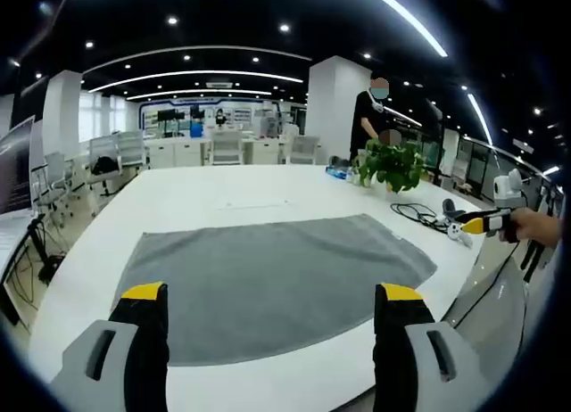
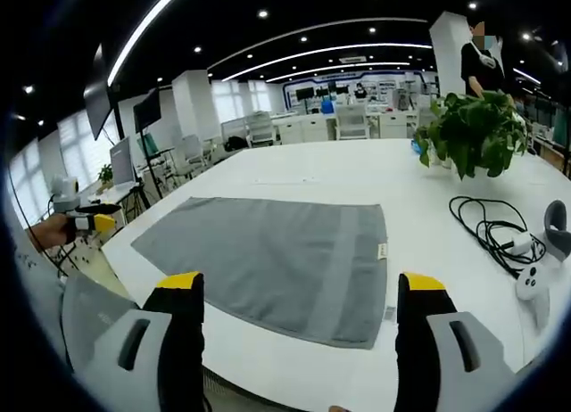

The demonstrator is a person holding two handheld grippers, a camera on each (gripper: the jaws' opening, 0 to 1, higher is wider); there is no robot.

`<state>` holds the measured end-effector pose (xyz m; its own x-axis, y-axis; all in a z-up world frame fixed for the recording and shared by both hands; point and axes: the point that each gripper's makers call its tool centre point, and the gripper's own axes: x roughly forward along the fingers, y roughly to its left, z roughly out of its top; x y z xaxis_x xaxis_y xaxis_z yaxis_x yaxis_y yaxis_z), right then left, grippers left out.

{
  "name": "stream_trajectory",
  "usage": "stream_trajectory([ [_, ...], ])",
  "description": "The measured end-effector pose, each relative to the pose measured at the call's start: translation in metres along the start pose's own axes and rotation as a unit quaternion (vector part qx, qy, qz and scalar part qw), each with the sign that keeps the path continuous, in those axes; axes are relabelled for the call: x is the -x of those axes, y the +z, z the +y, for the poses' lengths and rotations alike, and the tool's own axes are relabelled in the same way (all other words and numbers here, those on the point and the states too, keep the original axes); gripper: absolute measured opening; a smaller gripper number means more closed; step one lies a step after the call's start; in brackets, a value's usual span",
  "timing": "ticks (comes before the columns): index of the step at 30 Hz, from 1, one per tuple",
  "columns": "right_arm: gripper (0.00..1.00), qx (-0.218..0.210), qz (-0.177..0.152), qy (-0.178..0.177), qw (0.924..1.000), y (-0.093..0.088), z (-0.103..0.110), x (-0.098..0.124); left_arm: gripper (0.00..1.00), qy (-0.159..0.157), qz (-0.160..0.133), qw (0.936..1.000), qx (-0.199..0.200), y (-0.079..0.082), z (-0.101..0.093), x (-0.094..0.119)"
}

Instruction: Fold the towel on the table until its edges align and the towel forms a compact rectangular stack.

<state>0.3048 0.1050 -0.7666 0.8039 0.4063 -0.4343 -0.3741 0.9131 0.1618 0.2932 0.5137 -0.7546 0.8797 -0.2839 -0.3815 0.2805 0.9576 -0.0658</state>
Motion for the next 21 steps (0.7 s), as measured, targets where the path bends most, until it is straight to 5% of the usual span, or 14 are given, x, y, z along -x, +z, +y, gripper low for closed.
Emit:
stream_trajectory([
  [21,0.89,-0.01,-0.004,-0.001,0.9999,0.0004,-0.0059,0.0003,0.96,-0.002,0.013,0.9999,-0.002,-0.0061,-0.009,0.0014],
])
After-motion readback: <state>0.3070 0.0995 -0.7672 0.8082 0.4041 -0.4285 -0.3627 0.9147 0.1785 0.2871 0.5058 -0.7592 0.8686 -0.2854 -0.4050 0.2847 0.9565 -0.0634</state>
